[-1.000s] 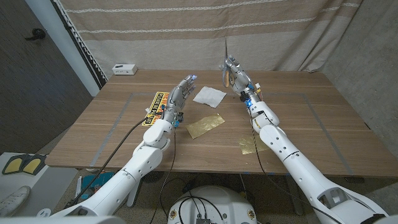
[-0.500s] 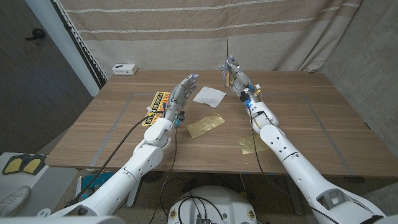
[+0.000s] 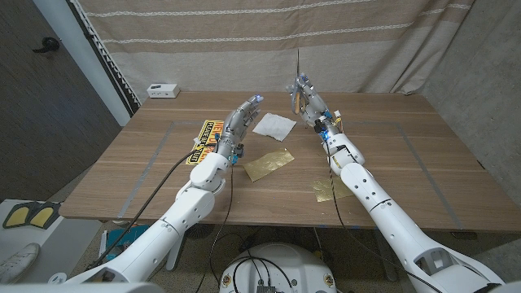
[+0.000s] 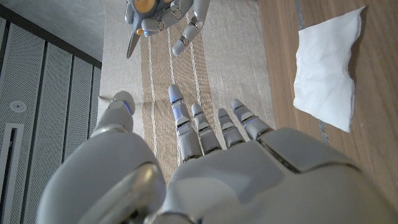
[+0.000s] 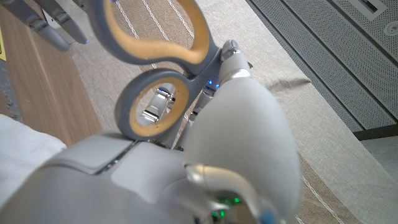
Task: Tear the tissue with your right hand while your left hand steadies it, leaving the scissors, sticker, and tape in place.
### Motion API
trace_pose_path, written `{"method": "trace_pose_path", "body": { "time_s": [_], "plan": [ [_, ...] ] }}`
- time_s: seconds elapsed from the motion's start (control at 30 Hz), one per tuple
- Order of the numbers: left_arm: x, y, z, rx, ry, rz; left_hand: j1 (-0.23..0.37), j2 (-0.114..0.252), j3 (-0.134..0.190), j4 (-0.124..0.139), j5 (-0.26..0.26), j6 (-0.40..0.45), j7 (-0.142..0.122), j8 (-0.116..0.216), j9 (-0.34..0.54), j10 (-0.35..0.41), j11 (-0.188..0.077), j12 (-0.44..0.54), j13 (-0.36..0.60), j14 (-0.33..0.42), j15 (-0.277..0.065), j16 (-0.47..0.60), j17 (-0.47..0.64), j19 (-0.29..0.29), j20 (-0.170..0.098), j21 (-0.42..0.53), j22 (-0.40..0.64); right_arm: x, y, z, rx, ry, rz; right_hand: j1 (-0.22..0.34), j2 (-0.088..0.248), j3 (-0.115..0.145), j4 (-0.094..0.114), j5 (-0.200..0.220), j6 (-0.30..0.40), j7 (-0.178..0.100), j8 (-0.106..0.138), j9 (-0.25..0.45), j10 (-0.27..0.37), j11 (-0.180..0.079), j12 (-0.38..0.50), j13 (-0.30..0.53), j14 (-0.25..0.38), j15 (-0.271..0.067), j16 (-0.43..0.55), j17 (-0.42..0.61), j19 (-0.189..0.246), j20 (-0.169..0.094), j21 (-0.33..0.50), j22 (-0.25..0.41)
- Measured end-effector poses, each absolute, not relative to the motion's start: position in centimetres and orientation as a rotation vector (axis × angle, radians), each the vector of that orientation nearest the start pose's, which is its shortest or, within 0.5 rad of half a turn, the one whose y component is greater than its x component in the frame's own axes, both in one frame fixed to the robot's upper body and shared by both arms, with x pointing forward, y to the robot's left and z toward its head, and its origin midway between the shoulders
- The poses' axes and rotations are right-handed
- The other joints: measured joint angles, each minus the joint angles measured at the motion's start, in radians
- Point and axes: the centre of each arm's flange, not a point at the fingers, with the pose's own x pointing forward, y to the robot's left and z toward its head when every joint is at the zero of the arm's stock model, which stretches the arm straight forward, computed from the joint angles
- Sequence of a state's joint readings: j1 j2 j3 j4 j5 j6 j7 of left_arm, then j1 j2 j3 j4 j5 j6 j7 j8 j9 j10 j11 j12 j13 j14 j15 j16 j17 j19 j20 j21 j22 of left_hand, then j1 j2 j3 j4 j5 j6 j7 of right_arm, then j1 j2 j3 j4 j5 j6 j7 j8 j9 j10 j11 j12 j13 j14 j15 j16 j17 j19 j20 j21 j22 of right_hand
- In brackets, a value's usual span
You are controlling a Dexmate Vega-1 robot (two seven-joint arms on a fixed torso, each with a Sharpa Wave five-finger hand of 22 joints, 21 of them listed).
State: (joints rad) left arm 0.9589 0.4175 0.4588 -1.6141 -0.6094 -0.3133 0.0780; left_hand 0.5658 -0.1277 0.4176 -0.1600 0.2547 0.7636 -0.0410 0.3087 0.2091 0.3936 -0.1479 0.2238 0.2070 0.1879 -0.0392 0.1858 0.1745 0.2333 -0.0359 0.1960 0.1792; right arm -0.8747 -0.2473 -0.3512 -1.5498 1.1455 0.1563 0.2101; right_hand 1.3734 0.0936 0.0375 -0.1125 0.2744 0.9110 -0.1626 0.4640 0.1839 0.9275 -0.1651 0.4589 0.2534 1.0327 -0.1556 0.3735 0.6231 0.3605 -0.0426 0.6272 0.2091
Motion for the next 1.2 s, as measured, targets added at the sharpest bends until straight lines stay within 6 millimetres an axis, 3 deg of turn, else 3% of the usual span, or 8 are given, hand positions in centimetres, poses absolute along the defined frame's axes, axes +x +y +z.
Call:
{"method": "trace_pose_path", "body": {
  "time_s": [0.27,0.7,1.0,1.2],
  "plan": [
    [58.4,16.1,-1.5,-0.147,-0.710,-0.382,0.006,-0.006,0.000,0.000,-0.009,0.039,0.018,0.015,0.000,-0.005,0.005,0.000,0.000,-0.007,0.000,0.000,0.000,0.000,0.000,0.000,0.000,60.3,-14.5,3.0,0.739,-0.621,0.700,0.000,0.000,0.000,0.000,0.004,0.000,0.000,-0.008,0.000,0.005,-0.005,-0.004,0.000,0.000,0.000,0.000,-0.001,0.000,0.000,0.000,0.000],
    [58.2,15.8,-1.3,-0.137,-0.708,-0.393,0.099,-0.005,0.019,-0.019,-0.011,0.062,-0.013,0.015,-0.003,-0.019,-0.013,-0.003,0.000,-0.019,0.001,-0.005,-0.002,-0.007,-0.007,0.000,0.000,60.1,-13.8,2.9,0.742,-0.611,0.721,0.000,0.000,0.000,0.000,0.004,0.000,0.000,-0.009,0.000,0.005,-0.005,-0.004,0.000,0.000,0.000,-0.002,-0.003,-0.004,-0.004,0.008,0.000],
    [57.9,15.3,-1.6,-0.145,-0.702,-0.411,0.146,-0.015,0.031,-0.016,-0.020,0.084,-0.024,0.015,-0.002,-0.081,0.044,-0.023,-0.004,-0.058,0.000,-0.012,0.000,-0.032,-0.004,-0.004,-0.003,60.0,-13.4,2.8,0.737,-0.608,0.733,0.000,0.000,0.000,0.000,0.003,0.000,0.000,-0.013,0.005,0.005,-0.005,-0.007,-0.001,0.000,0.000,-0.002,-0.004,-0.009,0.002,0.008,0.000],
    [57.7,15.1,-1.7,-0.149,-0.701,-0.409,0.165,-0.018,0.036,-0.005,-0.027,0.143,-0.054,0.015,-0.007,-0.039,-0.008,-0.002,-0.007,-0.016,0.002,0.006,0.004,-0.038,-0.001,-0.004,-0.002,59.9,-13.2,2.7,0.725,-0.609,0.737,0.000,0.000,0.000,0.000,0.003,0.000,0.000,-0.017,0.005,0.005,-0.005,-0.008,-0.001,0.000,0.000,-0.003,-0.004,-0.009,0.002,0.008,0.000]
  ]
}}
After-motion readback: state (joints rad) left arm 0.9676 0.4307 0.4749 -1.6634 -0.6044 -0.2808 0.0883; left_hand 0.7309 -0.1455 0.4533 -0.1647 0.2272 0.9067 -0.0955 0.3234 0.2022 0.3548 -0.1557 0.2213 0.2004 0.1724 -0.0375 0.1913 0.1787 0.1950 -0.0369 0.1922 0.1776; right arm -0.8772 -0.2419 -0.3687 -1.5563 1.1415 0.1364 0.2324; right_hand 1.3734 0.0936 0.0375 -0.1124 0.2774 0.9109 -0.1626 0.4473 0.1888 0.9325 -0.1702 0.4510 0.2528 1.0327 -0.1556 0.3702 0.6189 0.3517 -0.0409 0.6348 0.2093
